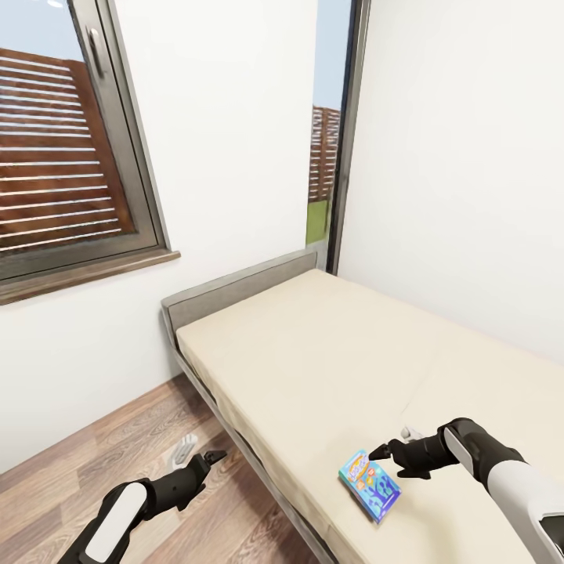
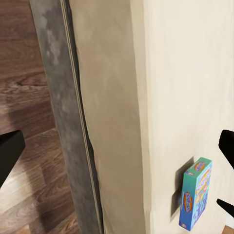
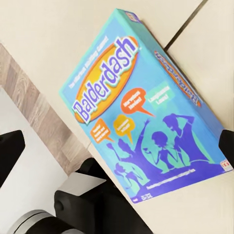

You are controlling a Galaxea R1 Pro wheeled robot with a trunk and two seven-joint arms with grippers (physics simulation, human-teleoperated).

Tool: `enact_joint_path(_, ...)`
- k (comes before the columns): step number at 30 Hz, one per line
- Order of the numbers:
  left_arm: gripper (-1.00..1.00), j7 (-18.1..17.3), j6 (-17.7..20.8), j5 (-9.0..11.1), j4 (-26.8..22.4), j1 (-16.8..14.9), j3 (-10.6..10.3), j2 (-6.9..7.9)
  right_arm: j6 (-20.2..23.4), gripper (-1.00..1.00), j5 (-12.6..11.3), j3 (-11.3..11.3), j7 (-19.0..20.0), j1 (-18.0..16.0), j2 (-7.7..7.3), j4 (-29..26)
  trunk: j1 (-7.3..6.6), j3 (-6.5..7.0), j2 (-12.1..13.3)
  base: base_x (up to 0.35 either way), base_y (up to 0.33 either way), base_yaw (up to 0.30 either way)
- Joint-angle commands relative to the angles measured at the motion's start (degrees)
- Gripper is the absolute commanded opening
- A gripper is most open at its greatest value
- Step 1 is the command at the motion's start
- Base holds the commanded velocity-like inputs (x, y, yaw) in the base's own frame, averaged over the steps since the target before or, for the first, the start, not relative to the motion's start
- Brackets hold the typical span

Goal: Put all the toys in the child's room - the three board games (two on the bed and one on the table), the two jigsaw puzzles on the table, and the tennis ball on the table - inside the toy box on the table in the child's room.

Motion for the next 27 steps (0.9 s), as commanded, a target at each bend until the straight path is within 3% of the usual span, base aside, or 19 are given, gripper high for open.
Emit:
enact_joint_path(1,1.0,0.0,0.1,0.1,0.0,0.0,-0.1,0.04,0.3,1.0,-0.5,0.5,0.0,0.0,-0.05,-0.1,0.0,-0.06,0.0,0.0,0.0,0.0)
enact_joint_path(17,1.0,0.0,0.1,0.1,0.0,0.0,-0.1,0.04,0.2,1.0,-0.4,0.4,0.2,0.0,0.0,-0.3,0.0,-0.06,0.0,0.0,0.0,0.0)
enact_joint_path(24,1.0,-0.1,0.1,0.1,0.0,0.0,-0.1,-0.01,0.1,1.0,-0.4,0.5,0.2,0.0,0.0,-0.3,1.53,-1.31,-2.8,0.0,0.0,0.0)
enact_joint_path(27,1.0,-0.1,0.1,0.1,0.0,0.0,-0.1,-0.03,0.1,1.0,-0.4,0.4,0.2,0.0,-0.01,-0.3,1.53,-1.31,-2.8,0.0,0.0,0.0)
